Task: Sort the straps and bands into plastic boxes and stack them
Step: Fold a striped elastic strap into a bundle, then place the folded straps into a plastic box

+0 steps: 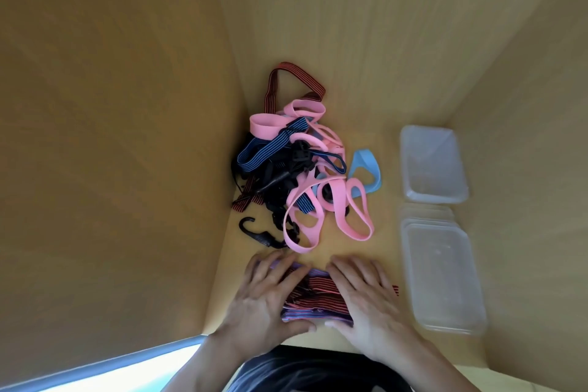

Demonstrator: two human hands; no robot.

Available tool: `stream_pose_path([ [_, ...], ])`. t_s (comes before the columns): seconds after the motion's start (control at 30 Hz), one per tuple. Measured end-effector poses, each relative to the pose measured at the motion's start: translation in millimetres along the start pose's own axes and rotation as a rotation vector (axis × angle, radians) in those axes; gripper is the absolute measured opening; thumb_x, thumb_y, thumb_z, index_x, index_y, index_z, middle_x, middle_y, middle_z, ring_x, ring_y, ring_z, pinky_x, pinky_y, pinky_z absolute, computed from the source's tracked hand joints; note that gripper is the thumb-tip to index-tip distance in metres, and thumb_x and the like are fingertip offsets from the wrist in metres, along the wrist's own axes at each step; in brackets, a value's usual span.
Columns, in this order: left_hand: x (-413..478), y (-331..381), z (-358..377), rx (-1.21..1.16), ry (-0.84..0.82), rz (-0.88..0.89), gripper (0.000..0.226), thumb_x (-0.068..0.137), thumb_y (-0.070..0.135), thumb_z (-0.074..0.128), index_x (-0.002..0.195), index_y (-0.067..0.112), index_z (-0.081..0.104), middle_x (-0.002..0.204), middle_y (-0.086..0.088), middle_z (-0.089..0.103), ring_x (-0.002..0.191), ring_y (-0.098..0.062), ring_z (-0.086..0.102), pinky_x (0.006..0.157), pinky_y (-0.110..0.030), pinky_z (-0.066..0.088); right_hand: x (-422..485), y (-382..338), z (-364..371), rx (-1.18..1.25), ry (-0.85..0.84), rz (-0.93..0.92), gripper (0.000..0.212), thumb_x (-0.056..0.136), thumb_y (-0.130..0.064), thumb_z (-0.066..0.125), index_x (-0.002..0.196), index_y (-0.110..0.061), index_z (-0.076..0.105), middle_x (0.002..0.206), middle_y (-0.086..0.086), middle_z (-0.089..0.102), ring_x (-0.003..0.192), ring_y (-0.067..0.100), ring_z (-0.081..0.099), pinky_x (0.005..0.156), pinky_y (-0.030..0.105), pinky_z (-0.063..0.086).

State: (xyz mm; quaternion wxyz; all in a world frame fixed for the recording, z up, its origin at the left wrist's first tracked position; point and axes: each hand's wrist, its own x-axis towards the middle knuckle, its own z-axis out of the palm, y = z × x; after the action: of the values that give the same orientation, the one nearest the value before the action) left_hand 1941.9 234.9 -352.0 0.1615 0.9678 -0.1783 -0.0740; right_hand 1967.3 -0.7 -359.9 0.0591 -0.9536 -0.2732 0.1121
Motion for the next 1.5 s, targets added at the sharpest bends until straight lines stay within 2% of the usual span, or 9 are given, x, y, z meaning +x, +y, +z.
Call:
stream_pose_path([
  [0.2,8,6,-24,-0.293,0.215,-0.091,0.049,0.096,0.061,0.051,0.134,0.031,0.059,0.138,0.02,0.051,0.138,-0.01,0.038,0.115,-0.036,0.03,-7,-5,-8,0.0,-0.081,-0.011,0.113,0.058,-0.082,0.062,0.152,-0.022,0.039,0.158,-0.007,0.037,0.145,0.024,0.032,0.115,0.05,0.015],
  [0.4,36,9,-48,-0.45,0.358,-0.329,0.039,0.087,0.009,0.069,0.123,0.022,0.063,0.122,0.011,0.055,0.121,-0.014,0.051,0.105,-0.034,0.04,-8,-18,-37,0.124,0.144,0.029,0.083,0.079,-0.077,0.052,0.139,-0.02,0.056,0.15,-0.006,0.048,0.138,0.021,0.045,0.113,0.044,0.022],
  [0.57,58,18,-56,-0.546,0.255,-0.569,0.042,0.086,0.015,0.065,0.125,0.026,0.055,0.127,0.008,0.048,0.123,-0.018,0.048,0.105,-0.038,0.039,22,-4,-73,0.353,0.282,0.135,0.056,0.093,-0.052,0.051,0.139,-0.02,0.052,0.151,-0.005,0.038,0.141,0.019,0.032,0.118,0.038,0.028],
  [0.73,65,22,-56,-0.614,0.253,-0.561,0.036,0.086,0.017,0.065,0.116,0.033,0.055,0.119,0.011,0.054,0.113,-0.01,0.047,0.091,-0.026,0.038,73,23,-101,0.438,0.349,0.222,0.029,0.089,-0.023,0.066,0.118,-0.016,0.064,0.13,-0.001,0.054,0.122,0.022,0.052,0.104,0.038,0.041],
  [0.97,54,17,-58,-0.7,0.287,-0.566,0.035,0.087,0.017,0.065,0.109,0.043,0.055,0.116,0.018,0.054,0.102,-0.009,0.059,0.09,-0.029,0.047,152,62,-109,0.491,0.239,0.422,0.022,0.094,-0.031,0.059,0.108,-0.014,0.062,0.112,0.007,0.056,0.103,0.029,0.058,0.092,0.043,0.05],
  [1.07,47,16,-58,-0.699,0.291,-0.577,0.036,0.088,0.023,0.065,0.104,0.052,0.051,0.119,0.023,0.053,0.094,-0.002,0.06,0.079,-0.013,0.041,172,64,-104,0.508,0.14,0.427,0.016,0.093,-0.038,0.06,0.099,-0.023,0.063,0.095,0.001,0.064,0.088,0.025,0.064,0.075,0.036,0.053],
  [1.2,40,9,-62,-0.717,0.333,-0.553,0.034,0.086,0.027,0.062,0.115,0.043,0.054,0.121,0.023,0.054,0.11,0.018,0.047,0.083,-0.001,0.035,183,64,-104,0.625,0.056,0.47,0.018,0.093,-0.039,0.062,0.084,-0.024,0.067,0.074,0.0,0.07,0.071,0.024,0.069,0.059,0.031,0.052],
  [1.37,36,2,-64,-0.734,0.419,-0.534,0.04,0.087,0.006,0.065,0.106,0.04,0.057,0.114,0.019,0.058,0.097,0.017,0.054,0.077,0.002,0.035,192,65,-137,0.794,0.18,0.488,0.032,0.09,-0.033,0.068,0.063,-0.017,0.062,0.049,-0.007,0.06,0.054,0.019,0.057,0.053,0.028,0.04],
  [1.5,38,1,-62,-0.74,0.387,-0.541,0.036,0.088,0.01,0.064,0.108,0.039,0.058,0.115,0.021,0.057,0.096,0.014,0.054,0.077,-0.001,0.037,191,61,-180,1.029,0.248,0.402,0.019,0.087,-0.025,0.074,0.073,-0.015,0.065,0.051,-0.003,0.063,0.047,0.013,0.056,0.052,0.028,0.044],
])
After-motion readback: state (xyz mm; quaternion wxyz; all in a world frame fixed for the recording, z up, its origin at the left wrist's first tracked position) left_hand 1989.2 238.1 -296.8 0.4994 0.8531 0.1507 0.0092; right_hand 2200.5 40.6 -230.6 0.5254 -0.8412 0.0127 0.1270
